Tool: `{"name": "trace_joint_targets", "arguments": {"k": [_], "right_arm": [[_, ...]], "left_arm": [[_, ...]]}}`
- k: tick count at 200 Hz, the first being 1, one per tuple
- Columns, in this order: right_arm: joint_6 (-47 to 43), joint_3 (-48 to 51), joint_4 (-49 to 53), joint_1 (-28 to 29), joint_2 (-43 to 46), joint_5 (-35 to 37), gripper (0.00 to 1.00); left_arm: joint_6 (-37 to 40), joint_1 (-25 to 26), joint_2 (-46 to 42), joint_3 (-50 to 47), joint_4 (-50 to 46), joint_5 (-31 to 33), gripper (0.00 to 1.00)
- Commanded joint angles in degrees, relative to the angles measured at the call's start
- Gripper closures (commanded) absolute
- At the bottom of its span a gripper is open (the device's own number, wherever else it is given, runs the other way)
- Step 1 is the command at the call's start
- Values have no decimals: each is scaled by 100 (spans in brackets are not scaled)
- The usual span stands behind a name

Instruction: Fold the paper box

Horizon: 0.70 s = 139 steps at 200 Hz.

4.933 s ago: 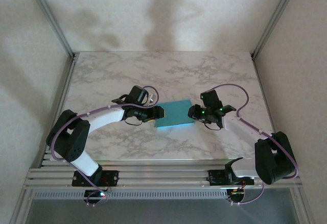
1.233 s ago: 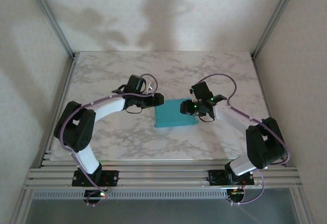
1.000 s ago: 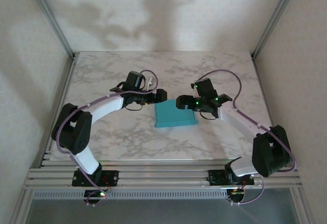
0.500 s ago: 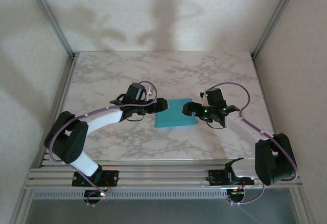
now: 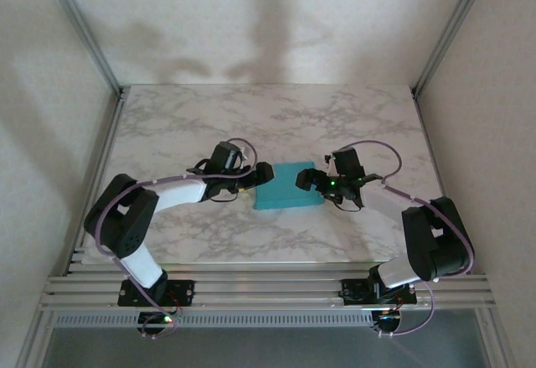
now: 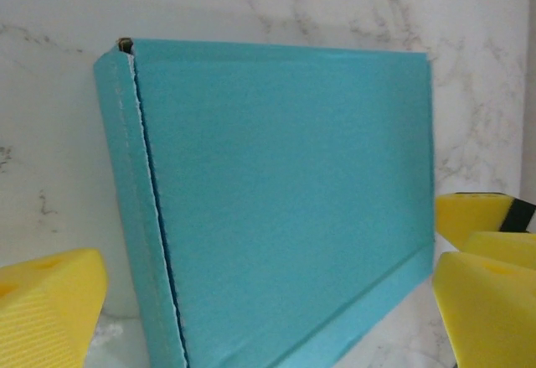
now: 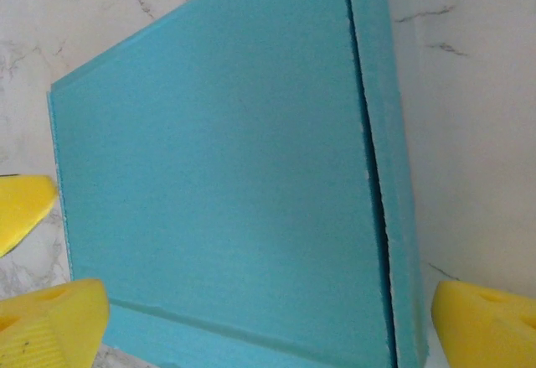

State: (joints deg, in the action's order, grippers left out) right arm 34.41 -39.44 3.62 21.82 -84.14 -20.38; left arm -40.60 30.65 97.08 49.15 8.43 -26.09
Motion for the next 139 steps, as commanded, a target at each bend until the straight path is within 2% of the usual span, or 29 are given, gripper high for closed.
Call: {"name": "trace_joint_targets", "arguments": {"k": [1, 46, 96, 139], "right_arm": [[49, 59, -362, 8, -98, -207, 1], [-55, -154, -340, 249, -314, -166, 1], [30, -325, 386, 306, -86, 1002, 1], [-13, -109, 365, 305, 249, 635, 1]], "left_arm": [[-3, 11, 241, 364, 295, -214, 1], [135, -57, 750, 925, 362, -480, 1], [178, -348, 736, 719, 146, -295, 1], [855, -411, 354, 510, -505, -471, 1]]}}
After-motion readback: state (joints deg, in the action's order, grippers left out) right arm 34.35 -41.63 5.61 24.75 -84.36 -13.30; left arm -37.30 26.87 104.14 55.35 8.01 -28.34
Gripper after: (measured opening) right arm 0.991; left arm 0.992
